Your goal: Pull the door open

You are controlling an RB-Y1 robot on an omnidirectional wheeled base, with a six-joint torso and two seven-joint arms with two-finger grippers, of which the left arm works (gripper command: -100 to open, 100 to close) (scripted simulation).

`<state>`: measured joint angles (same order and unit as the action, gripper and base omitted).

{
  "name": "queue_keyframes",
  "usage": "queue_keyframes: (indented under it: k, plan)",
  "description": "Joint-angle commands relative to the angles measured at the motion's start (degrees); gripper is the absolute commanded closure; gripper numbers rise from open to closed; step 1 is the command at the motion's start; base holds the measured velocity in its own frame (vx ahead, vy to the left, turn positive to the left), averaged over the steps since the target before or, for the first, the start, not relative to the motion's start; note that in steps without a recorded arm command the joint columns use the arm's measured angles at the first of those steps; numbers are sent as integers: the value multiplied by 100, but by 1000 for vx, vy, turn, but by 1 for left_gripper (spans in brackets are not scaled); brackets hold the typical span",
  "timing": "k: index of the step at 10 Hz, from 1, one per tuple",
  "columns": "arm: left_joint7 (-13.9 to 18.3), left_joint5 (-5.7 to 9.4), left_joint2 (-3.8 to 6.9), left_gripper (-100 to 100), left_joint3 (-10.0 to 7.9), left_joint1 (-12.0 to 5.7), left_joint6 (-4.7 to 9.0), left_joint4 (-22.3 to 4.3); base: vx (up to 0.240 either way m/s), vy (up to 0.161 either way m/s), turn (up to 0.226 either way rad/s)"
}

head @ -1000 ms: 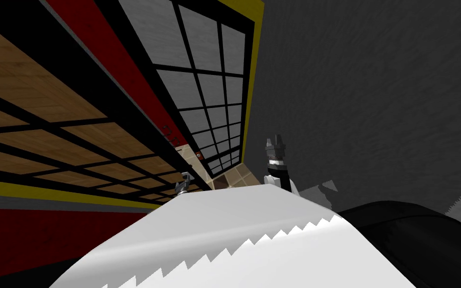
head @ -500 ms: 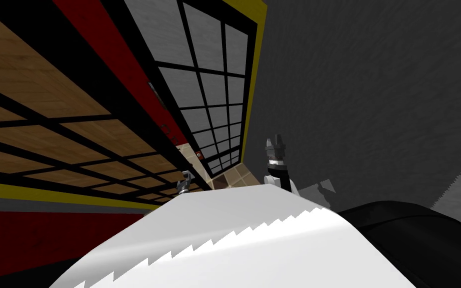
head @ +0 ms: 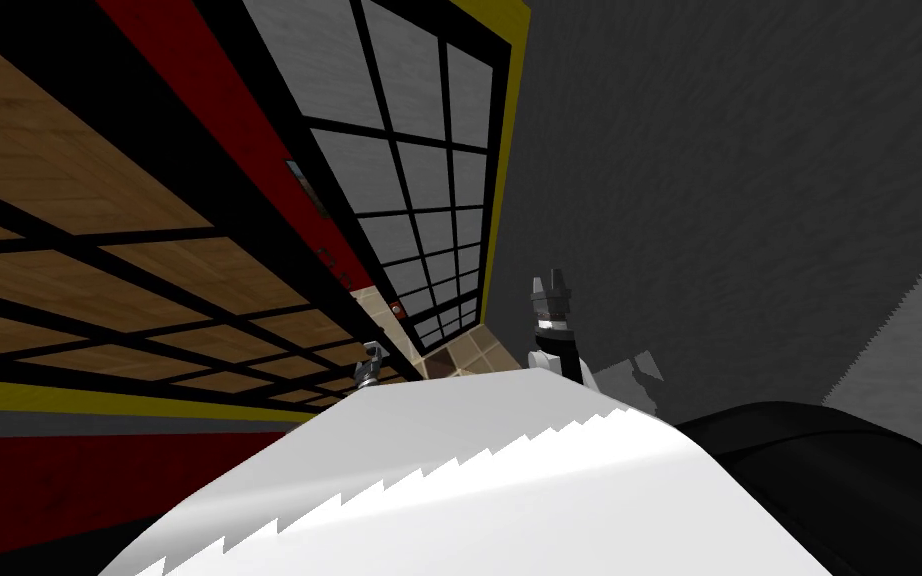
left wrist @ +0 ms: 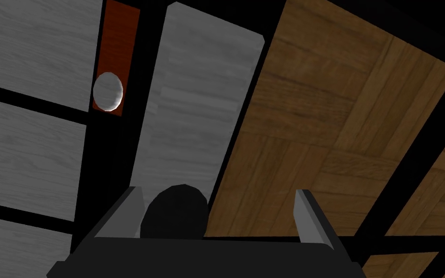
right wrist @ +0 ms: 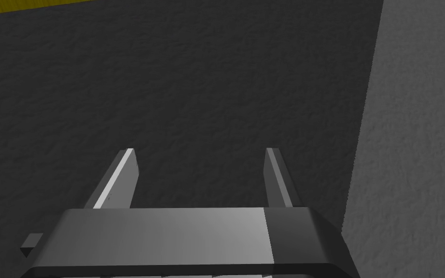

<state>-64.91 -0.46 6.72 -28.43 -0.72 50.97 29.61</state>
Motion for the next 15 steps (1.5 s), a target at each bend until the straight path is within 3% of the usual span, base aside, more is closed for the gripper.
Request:
queue_keyframes:
  k: [1, 2, 4, 6, 15]
  plan:
    - [286, 49, 66, 100, -76, 69, -108, 6, -23, 6, -76]
    - [321, 49, 66, 100, -76, 69, -108, 6, -29, 13, -41]
    - [683, 61, 72, 100, -79, 76, -112, 25, -31, 11, -68]
    - [690, 61, 72, 100, -79, 76, -112, 25, -22, 10, -12]
    - [2044, 112, 93, 100, -94, 104, -131, 102, -34, 14, -65]
